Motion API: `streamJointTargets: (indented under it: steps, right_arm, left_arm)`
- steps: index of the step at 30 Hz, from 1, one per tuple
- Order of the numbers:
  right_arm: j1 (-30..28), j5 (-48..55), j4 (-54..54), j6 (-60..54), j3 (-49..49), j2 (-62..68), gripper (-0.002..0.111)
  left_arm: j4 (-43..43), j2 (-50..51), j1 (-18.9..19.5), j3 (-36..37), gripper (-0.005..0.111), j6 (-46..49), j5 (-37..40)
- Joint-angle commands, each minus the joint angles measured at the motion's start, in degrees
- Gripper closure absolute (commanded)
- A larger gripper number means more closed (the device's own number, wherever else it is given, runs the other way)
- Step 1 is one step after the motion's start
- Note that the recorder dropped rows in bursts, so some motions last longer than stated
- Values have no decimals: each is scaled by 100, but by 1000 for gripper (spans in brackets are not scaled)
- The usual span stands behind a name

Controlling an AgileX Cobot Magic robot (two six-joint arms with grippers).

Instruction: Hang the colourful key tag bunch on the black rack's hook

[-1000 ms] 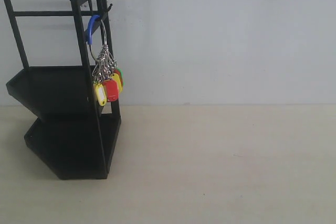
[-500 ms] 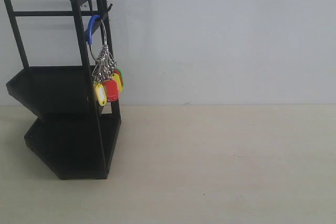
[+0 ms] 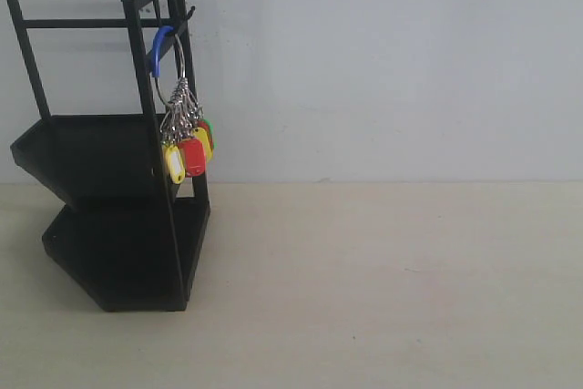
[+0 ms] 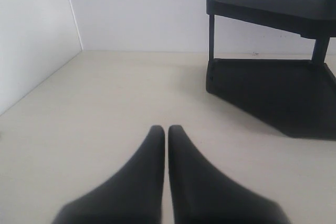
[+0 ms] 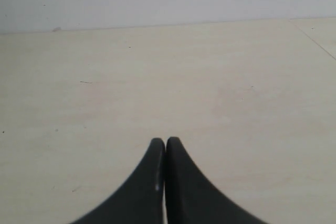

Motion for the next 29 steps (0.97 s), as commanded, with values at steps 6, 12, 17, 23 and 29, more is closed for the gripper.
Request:
streamJointTargets:
  steps: [6,12,17,23,29]
  right_arm:
    - [-12,-18,-18,0,0,-26,108]
    - [-12,-18,-18,0,0,-26,108]
    - [-12,-55,58,-2,0,-26,108]
    - [-12,-125,63,-2,0,-26,108]
    - [-12,-125,63,-2,0,-26,108]
  left_arm:
    - [1,20,-7,-14,102,-32,-31]
    - [1,20,-7,-14,102,-32,-42]
    - [1,20,-7,-14,102,-32,-42]
    - [1,20,-7,-14,102,-32,-31]
    - [1,20,-7,-14,102,-32,-31]
